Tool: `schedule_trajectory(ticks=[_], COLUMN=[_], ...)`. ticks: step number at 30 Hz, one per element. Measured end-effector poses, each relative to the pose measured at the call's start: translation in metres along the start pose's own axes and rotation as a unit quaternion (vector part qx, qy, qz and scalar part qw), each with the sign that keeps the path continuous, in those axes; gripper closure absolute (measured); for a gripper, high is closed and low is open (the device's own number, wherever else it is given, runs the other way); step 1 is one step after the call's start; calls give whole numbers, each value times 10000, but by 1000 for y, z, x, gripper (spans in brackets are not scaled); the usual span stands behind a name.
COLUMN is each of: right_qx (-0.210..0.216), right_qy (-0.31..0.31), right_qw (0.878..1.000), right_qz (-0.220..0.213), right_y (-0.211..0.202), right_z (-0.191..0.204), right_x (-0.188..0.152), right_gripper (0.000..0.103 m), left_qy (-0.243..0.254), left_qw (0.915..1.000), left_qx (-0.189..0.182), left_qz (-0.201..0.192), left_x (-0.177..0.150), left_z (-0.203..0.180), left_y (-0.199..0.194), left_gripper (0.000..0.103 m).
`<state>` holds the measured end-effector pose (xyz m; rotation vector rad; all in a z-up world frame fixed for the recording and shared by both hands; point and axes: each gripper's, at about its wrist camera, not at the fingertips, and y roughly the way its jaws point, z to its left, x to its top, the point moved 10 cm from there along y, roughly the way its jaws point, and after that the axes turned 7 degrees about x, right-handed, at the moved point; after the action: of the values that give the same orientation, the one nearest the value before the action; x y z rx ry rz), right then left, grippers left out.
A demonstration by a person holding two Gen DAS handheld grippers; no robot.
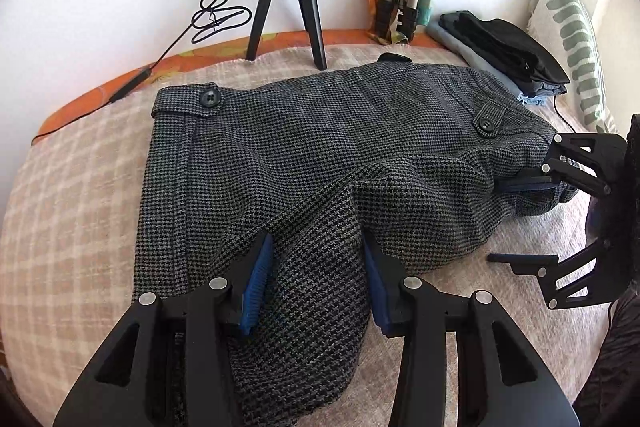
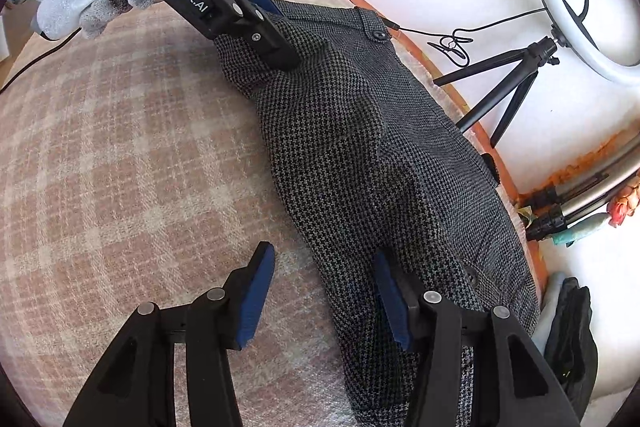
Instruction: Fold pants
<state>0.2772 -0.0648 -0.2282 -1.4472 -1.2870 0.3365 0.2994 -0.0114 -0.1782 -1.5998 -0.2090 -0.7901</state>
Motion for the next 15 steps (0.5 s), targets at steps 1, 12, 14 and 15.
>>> schedule_trajectory(ticks=[1,12,14,15], right_qx=[10,780,900,995], right_qy=[33,875,1009,1088], right_qw=[10000,9930,9907,9889], right_qz=[10,-141,-177,-189], right_y=[2,-18,-24,-26], right_z=[-2,-31,-35,-37], right_x=[1,13,15,16], right_gripper=[63,100,100,100], left_qy=[-11,228,354,501], left_qw=[10000,9969,9962,9957], left_qx=[-17,157,62,4], left_qz=[4,-740,-792,-773], left_x=[0,-11,-20,-25], left_z=[0,-17,-34,-45], left_y=[-1,-75,-82,-83], left_gripper=[60,58,58,58])
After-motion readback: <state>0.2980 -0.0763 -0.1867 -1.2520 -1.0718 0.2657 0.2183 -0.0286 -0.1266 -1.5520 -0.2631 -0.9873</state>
